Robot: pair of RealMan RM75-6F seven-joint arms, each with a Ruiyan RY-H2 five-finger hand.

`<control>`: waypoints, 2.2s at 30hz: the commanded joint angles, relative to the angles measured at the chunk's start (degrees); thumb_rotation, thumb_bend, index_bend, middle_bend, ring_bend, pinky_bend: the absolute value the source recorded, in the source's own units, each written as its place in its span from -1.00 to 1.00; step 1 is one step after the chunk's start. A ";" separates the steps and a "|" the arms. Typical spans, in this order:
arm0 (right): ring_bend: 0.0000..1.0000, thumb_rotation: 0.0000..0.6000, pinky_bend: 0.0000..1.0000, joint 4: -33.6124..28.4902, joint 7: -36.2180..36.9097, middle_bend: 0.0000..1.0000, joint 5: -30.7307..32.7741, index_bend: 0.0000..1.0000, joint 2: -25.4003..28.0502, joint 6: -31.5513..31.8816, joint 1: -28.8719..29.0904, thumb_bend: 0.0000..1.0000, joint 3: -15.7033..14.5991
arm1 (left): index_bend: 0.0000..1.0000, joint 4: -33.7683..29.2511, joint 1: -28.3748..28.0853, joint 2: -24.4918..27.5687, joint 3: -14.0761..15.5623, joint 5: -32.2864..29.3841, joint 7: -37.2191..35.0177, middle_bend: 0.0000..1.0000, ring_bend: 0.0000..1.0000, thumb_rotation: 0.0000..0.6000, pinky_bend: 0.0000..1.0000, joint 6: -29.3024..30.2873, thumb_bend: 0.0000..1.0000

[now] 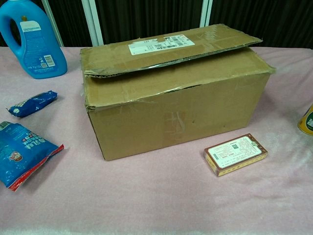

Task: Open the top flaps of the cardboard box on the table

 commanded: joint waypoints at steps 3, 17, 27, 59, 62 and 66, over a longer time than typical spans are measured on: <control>-1.00 1.00 -0.57 -0.02 -0.03 -1.00 -0.02 -1.00 0.00 0.00 0.01 -0.35 0.00 | -1.00 0.04 0.01 0.01 0.02 0.06 -0.02 -1.00 -1.00 1.00 -1.00 0.04 -0.71; -1.00 1.00 -0.57 0.17 0.22 -1.00 1.37 -1.00 -0.20 -0.88 0.14 -0.35 0.32 | -1.00 -1.07 -3.85 3.52 1.39 10.69 2.64 -1.00 -1.00 1.00 -1.00 -0.41 -0.42; -1.00 1.00 -0.57 0.17 1.04 -1.00 3.52 -1.00 -0.31 -1.92 0.35 -0.35 1.08 | -1.00 -11.39 -16.92 10.56 -2.37 17.95 11.86 -1.00 -1.00 1.00 -1.00 -14.41 0.05; -1.00 1.00 -0.57 -0.26 1.78 -1.00 4.01 -1.00 -0.08 -2.32 0.39 -0.35 1.20 | -0.77 -18.49 -32.84 6.93 -3.16 16.37 26.45 -0.55 -1.00 1.00 -0.96 -38.19 0.45; -1.00 1.00 -0.57 -0.28 1.72 -1.00 3.96 -1.00 -0.09 -2.31 0.38 -0.35 1.17 | -0.76 -18.07 -32.93 6.47 -2.82 16.12 26.97 -0.52 -1.00 1.00 -0.96 -38.29 0.45; -1.00 1.00 -0.57 -0.31 1.66 -1.00 3.99 -1.00 -0.11 -2.34 0.37 -0.35 1.15 | -0.76 -17.44 -33.06 5.97 -2.67 15.88 27.73 -0.41 -1.00 1.00 -0.96 -37.78 0.46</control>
